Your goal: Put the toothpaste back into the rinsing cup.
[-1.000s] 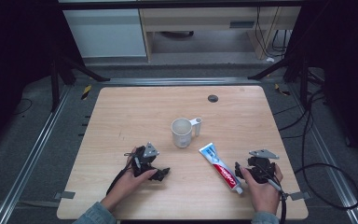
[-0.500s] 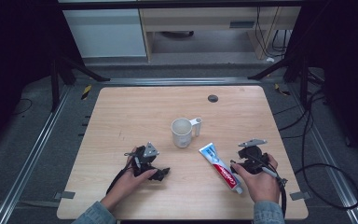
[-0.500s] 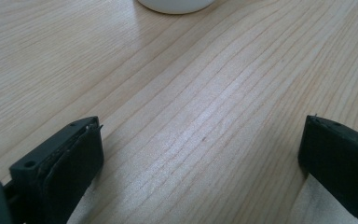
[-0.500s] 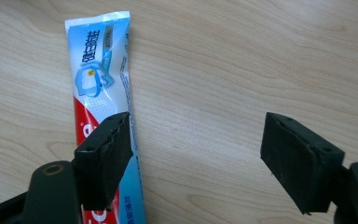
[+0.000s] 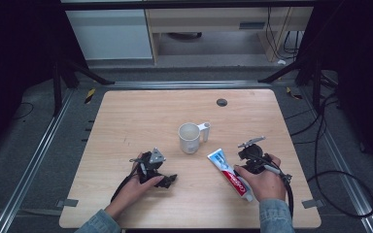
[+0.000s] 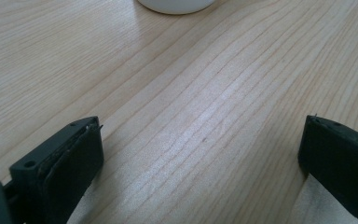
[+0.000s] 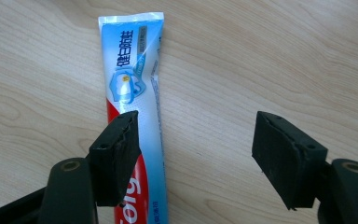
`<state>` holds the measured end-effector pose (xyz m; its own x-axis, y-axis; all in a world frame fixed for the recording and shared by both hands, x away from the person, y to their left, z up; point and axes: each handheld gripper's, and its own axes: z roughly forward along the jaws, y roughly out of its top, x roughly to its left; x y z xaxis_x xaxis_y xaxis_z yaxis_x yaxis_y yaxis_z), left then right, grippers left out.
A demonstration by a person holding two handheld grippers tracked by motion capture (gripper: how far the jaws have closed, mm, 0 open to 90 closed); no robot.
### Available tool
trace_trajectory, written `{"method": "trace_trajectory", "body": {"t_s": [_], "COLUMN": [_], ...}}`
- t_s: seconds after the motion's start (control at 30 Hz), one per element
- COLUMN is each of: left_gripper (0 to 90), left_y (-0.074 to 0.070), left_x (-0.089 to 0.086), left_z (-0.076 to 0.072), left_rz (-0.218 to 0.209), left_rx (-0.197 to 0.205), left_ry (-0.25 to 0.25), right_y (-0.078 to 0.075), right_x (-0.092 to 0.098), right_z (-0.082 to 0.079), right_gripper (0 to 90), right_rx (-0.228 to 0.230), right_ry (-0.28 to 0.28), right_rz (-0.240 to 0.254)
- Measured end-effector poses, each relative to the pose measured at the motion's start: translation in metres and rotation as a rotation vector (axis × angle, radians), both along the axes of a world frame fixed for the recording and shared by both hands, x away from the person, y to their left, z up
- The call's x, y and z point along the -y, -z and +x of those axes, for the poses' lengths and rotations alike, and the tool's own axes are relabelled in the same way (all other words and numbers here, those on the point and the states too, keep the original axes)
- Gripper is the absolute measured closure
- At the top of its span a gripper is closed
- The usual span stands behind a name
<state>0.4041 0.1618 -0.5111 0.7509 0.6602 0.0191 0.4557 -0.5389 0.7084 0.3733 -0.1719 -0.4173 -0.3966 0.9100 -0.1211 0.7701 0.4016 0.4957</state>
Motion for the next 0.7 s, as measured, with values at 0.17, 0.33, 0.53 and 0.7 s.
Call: {"method": "trace_trajectory", "body": {"t_s": [0.17,0.33,0.53,0.7], "left_gripper": [0.0,0.0,0.0,0.0], "left_y": [0.0,0.0,0.0,0.0], "left_x": [0.0,0.0,0.0,0.0], "left_z": [0.0,0.0,0.0,0.0], "left_rz": [-0.003,-0.003,-0.003,-0.003], "left_rx": [0.0,0.0,0.0,0.0], "left_ry": [-0.002,-0.002,-0.002,-0.002], "right_y": [0.004,0.005,0.005,0.01], "right_x": [-0.008,-0.014,-0.016,-0.023], "right_z": [0.006,0.011,0.017,0.022], "right_gripper": [37.4,40.4,41.0,38.5], "right_rx": [-0.041,-0.079,-0.12,-0.143], "right_ry": [-0.015,-0.027,-0.032,-0.05], "right_rz": [-0.004,-0.006,-0.012,-0.024]}}
